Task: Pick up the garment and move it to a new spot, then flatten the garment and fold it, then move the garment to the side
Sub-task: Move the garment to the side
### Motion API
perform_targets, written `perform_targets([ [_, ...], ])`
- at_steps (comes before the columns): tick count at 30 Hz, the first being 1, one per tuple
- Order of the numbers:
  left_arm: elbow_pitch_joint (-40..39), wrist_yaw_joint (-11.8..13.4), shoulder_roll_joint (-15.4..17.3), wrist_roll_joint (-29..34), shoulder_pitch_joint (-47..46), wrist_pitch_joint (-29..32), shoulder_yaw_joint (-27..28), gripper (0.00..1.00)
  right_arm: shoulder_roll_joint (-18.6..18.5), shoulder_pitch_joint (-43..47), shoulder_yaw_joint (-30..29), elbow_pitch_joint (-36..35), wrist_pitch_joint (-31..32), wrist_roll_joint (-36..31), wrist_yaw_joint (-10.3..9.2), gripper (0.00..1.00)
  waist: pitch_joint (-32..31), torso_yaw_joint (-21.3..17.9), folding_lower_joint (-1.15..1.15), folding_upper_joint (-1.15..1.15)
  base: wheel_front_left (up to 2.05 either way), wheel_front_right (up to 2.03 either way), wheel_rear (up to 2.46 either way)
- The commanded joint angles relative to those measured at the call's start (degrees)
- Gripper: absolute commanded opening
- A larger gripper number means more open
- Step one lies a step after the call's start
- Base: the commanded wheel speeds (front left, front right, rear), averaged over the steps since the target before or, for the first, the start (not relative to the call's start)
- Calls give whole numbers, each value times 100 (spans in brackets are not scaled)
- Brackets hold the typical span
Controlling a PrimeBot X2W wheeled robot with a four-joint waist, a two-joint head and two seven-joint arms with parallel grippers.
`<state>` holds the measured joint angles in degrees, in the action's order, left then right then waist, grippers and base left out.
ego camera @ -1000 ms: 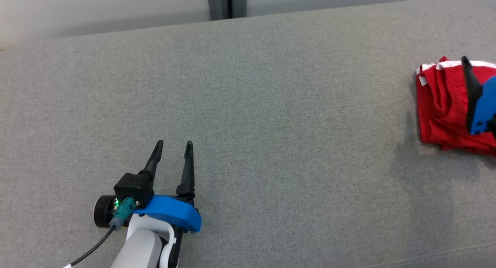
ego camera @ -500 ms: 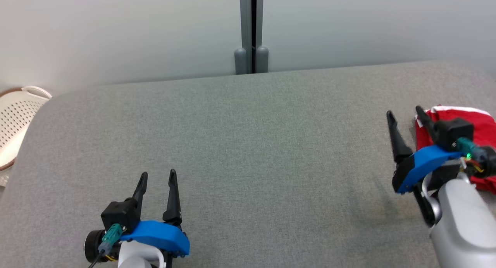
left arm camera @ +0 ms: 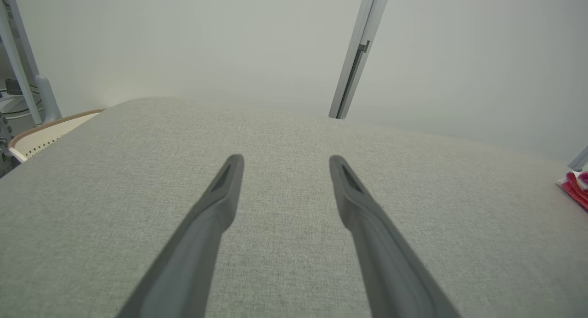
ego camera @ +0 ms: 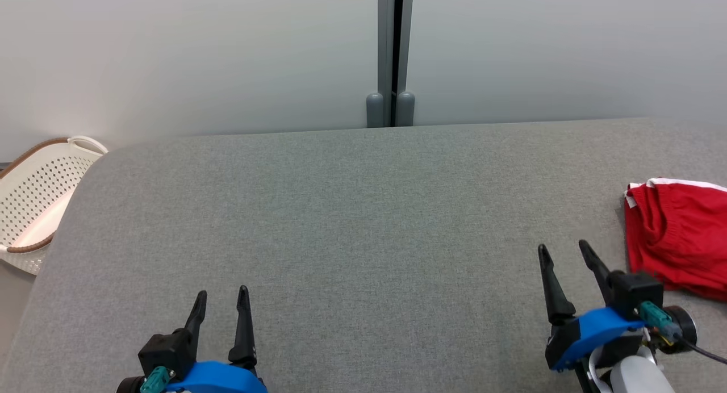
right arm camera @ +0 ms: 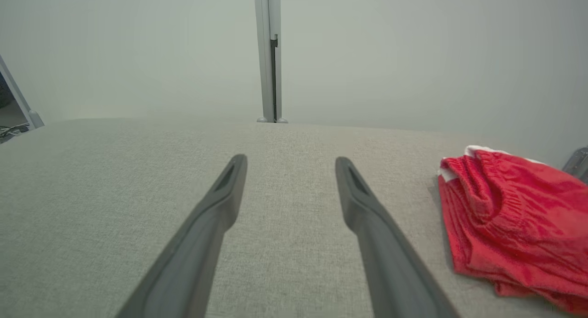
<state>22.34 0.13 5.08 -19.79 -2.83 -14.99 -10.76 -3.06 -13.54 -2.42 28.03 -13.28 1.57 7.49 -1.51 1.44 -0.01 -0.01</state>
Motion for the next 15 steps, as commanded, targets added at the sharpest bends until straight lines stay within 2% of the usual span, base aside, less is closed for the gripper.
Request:
perform_targets([
  [1,-2,-37,19,33,44,-27,-28,100,15,165,6,-58,-40,58,1,100,-1,11,1,1,0,0,0],
  [7,130,-101,46,84,63,-27,-93,100,14,539,79,-222,-51,399,1,100,-17,32,1,1,0,0,0],
  [15,271,-61,46,100,-29,-28,-143,100,16,582,139,-271,-89,556,1,100,-39,24,1,1,0,0,0],
])
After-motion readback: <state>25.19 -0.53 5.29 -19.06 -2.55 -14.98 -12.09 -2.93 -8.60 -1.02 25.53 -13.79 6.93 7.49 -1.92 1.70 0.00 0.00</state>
